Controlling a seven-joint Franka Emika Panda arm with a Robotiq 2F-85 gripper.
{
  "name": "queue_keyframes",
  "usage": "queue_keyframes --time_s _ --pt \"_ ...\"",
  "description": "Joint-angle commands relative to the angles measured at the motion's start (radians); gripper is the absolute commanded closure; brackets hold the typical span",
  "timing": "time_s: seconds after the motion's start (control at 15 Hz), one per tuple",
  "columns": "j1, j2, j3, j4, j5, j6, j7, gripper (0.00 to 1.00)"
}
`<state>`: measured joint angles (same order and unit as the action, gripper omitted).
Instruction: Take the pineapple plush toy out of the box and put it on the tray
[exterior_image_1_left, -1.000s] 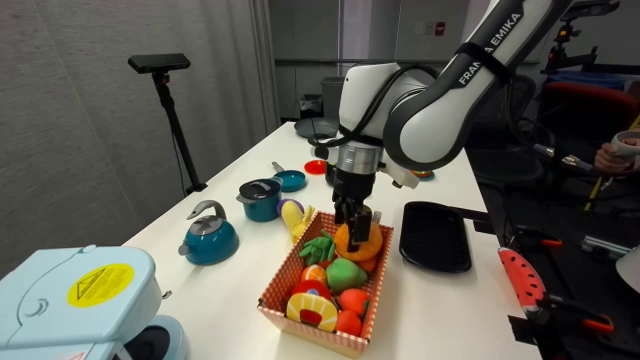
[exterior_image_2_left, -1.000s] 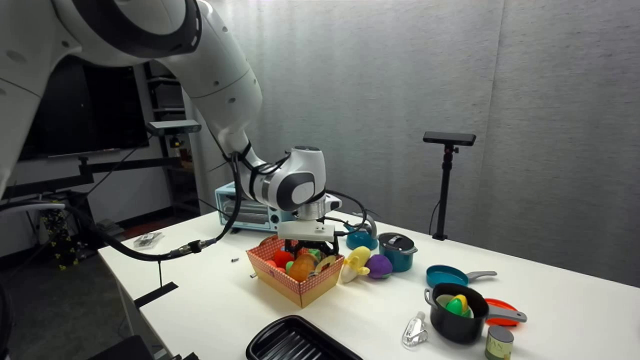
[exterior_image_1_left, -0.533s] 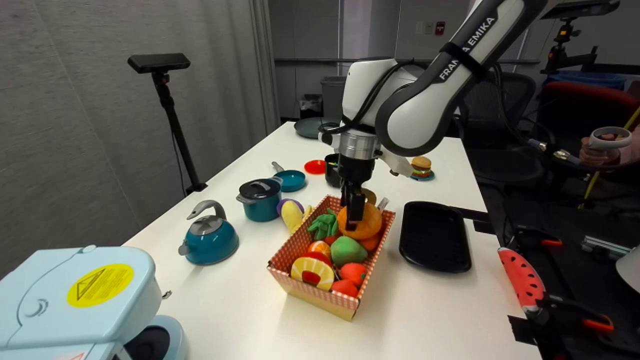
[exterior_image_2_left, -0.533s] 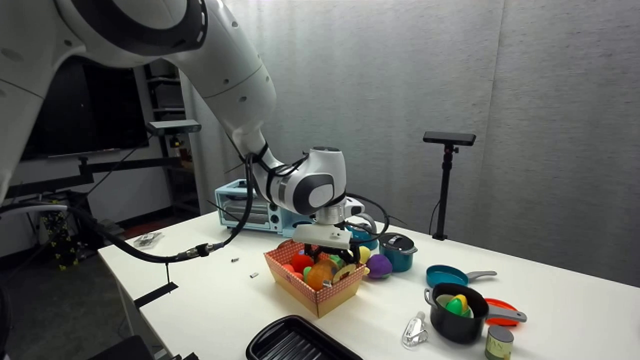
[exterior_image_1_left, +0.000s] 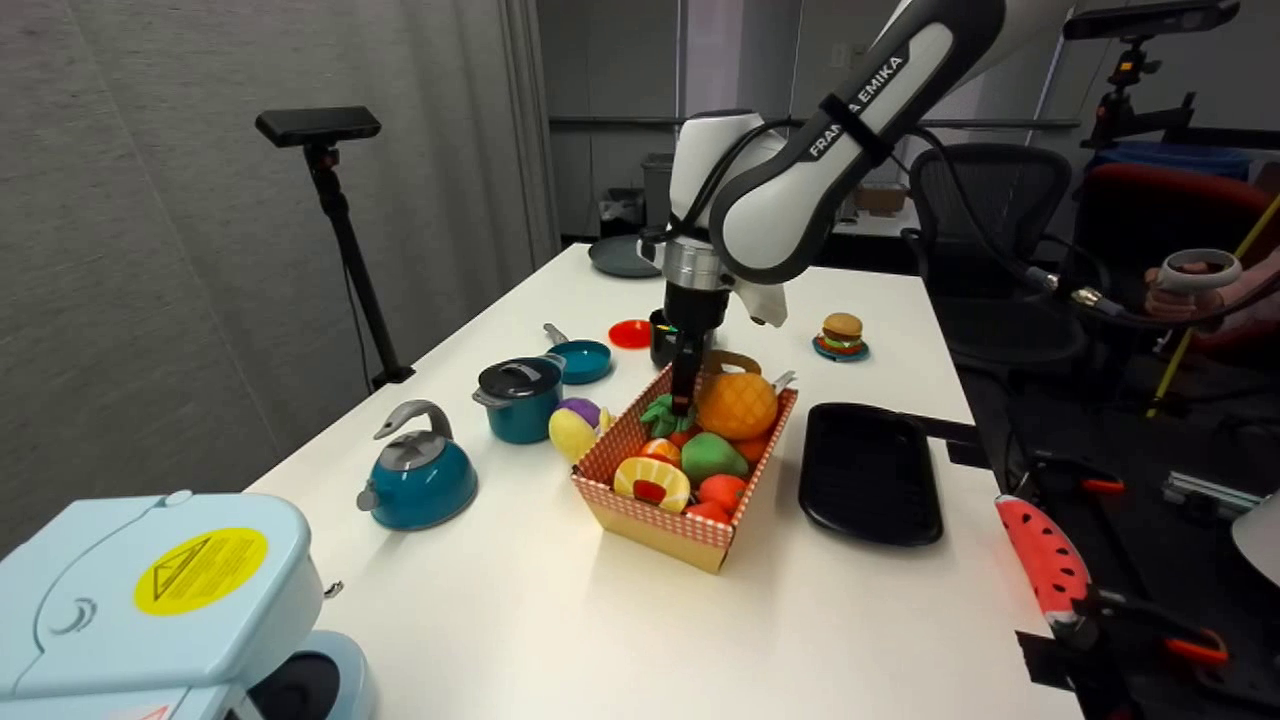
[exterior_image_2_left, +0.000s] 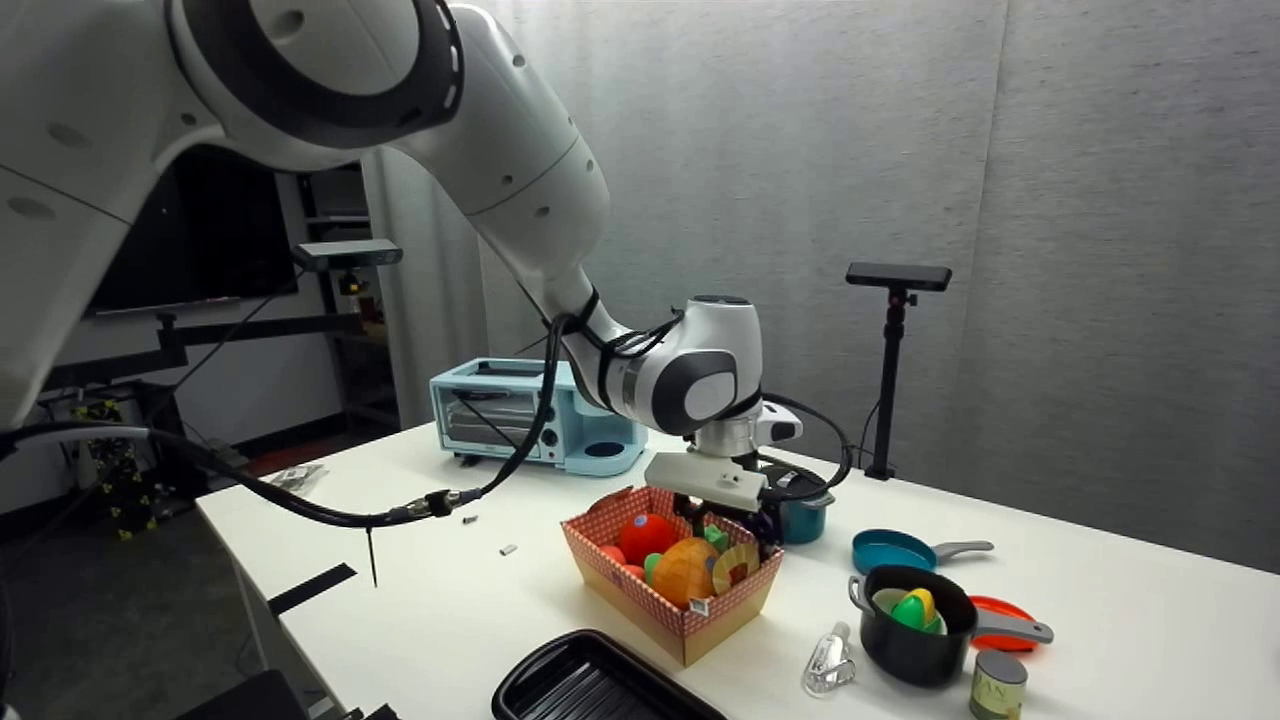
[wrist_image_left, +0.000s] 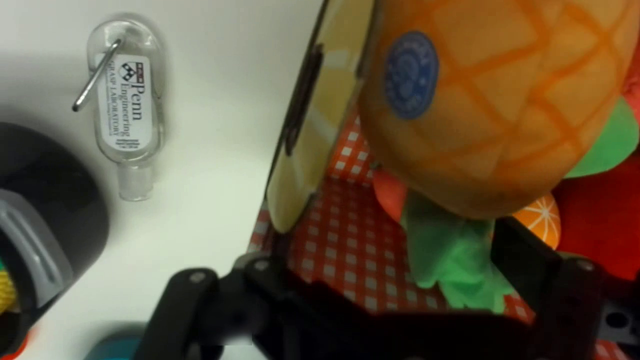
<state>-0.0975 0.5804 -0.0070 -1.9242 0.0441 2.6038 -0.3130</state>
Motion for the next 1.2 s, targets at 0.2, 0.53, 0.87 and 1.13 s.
queue_keyframes --time_s 0.2,0.53,0.87,1.13 --pt "-0.028 0.114 -0.042 0.175 -0.017 -0.072 0.108 0.00" --pt "-0.055 0.181 -0.071 0.281 -0.006 -0.100 0.173 0.00" --pt "-0.068 0.212 -0.105 0.327 -0.015 -0.102 0.241 0.00" --pt "-0.072 0.193 -0.128 0.282 -0.025 -0.090 0.257 0.00"
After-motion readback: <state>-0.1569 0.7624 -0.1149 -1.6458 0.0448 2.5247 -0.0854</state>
